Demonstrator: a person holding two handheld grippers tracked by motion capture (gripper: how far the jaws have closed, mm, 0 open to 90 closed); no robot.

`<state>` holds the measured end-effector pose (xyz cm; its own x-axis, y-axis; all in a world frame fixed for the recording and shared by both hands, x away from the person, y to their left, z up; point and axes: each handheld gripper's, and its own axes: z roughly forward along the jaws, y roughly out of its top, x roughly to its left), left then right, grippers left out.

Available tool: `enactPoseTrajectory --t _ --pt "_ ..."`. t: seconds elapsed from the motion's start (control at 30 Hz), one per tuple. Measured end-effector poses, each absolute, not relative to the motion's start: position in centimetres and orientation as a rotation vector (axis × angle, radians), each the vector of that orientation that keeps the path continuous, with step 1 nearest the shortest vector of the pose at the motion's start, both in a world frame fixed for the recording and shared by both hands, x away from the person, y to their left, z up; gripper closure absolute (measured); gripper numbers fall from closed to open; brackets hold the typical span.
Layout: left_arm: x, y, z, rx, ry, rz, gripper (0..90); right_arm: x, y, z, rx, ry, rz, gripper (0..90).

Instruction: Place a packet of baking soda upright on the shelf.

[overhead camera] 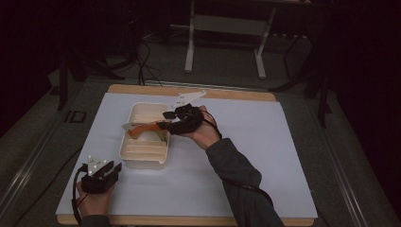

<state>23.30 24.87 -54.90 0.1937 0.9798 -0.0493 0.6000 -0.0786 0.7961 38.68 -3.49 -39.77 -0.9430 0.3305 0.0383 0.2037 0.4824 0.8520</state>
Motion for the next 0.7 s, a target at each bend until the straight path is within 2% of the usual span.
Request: enactPoseTrajectory --t 0.4,0.7 --pt "23.3 24.9 -54.9 1.757 1.491 0.686 64.0 38.8 -7.4 -39.2 0.588 2.514 1.510 50.7" --pt "23.2 24.9 -54.9 1.750 1.496 0.692 63.1 38.7 -9.7 -40.6 0.656 2.517 1.486 50.8"
